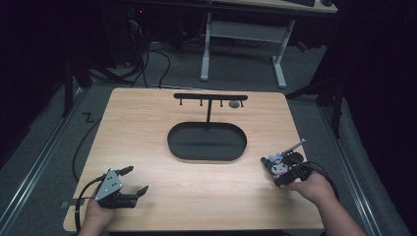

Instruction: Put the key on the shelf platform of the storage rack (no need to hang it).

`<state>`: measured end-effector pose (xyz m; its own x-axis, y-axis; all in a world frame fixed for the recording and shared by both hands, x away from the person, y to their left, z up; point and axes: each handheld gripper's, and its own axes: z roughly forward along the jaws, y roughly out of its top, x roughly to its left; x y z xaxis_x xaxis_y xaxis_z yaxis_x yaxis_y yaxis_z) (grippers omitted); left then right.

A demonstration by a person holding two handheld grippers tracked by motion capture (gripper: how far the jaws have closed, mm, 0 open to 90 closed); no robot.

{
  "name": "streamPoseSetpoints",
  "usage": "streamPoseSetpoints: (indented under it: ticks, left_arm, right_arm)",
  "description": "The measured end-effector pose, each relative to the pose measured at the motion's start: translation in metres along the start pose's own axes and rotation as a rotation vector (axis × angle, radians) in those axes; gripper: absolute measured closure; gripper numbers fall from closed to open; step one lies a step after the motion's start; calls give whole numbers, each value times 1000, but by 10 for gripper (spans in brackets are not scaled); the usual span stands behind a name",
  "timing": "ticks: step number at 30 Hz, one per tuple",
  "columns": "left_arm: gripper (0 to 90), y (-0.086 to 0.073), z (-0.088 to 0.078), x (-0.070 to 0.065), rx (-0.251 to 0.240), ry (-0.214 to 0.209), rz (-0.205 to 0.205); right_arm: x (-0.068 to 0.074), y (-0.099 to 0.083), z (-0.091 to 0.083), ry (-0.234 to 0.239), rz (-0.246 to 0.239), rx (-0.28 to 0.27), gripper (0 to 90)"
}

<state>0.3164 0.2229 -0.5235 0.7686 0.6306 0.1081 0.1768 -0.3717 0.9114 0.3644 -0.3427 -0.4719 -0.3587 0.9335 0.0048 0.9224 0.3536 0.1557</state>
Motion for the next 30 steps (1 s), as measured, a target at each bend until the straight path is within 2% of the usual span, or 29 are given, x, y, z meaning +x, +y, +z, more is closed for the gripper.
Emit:
streamPoseSetpoints:
  ticks: [5, 6, 11, 14, 17, 30]
  left_arm:
    - [149, 0, 0, 0, 1, -1, 1]
    - [148, 0, 0, 0, 1, -1, 1]
    - [149, 0, 1, 0, 3, -2, 1]
    - [149, 0, 0, -1, 2, -7, 5]
    - [149, -1, 1, 0, 6, -5, -1]
    - [149, -1, 1, -2, 9, -2, 3]
  right_arm:
    - [-2, 1, 2, 8, -3, 4, 322]
    - [-2, 1, 3, -12, 2, 6, 333]
    - [-4, 1, 9, -1, 20, -1, 352]
    - [-3, 0, 10, 12, 35, -8, 406]
    - [-3, 0, 8, 3, 38, -20, 444]
    - [6, 8, -13, 7, -5, -51, 466]
